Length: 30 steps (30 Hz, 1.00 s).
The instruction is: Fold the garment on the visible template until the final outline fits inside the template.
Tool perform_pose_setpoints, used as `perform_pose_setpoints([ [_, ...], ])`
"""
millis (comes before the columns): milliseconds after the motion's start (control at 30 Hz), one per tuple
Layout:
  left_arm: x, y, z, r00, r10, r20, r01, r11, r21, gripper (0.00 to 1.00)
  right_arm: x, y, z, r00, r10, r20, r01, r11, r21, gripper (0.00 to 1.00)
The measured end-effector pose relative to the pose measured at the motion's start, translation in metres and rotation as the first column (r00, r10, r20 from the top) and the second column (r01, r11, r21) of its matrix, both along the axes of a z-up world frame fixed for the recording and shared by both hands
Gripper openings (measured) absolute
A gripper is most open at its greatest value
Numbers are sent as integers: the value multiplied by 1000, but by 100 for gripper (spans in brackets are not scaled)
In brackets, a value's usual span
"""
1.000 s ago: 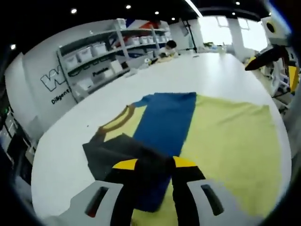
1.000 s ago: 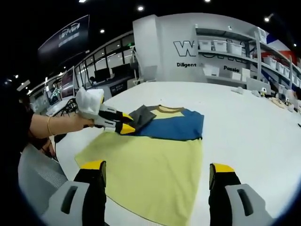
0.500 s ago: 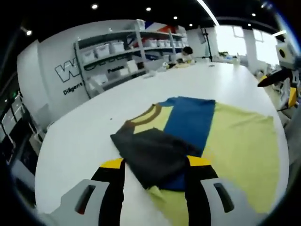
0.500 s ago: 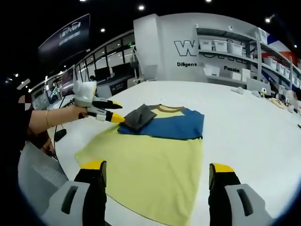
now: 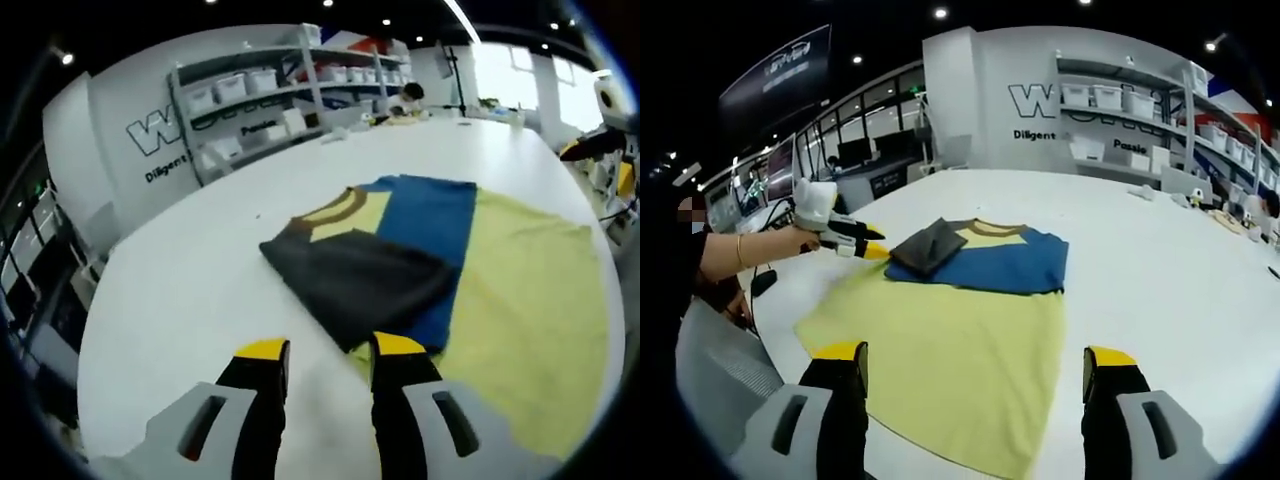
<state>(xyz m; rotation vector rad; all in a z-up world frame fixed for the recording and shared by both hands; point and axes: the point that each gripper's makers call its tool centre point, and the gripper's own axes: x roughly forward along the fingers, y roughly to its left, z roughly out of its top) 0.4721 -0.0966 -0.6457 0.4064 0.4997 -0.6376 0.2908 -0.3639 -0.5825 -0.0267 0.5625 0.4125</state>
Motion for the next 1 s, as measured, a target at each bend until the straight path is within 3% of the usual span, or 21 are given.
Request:
perform_pose_setpoints([
  [133, 1, -2, -3, 1000, -3, -16, 3, 1000, -14, 23, 1, -1, 1, 1000, -2, 0, 2, 1000, -4, 86],
  [200, 0, -5, -10, 999, -6, -51, 5, 1000, -30, 20, 1, -1, 0, 1000, -3, -4, 3, 1000, -6, 86],
  [500, -3, -15, -12, 998, -42, -47, 41, 999, -20, 17, 0, -5, -3, 1000, -12, -15, 11, 1000, -12, 85],
  [700, -1, -19, -12, 997, -44, -57, 42, 998, -38, 4, 0, -5, -1, 1000, -16, -12, 16, 1000, -11, 84],
  [1000, 1, -28, 11, 997, -72, -1, 72, 997, -28, 3, -2, -3, -3, 1000, -14, -20, 14, 1000, -15, 83],
])
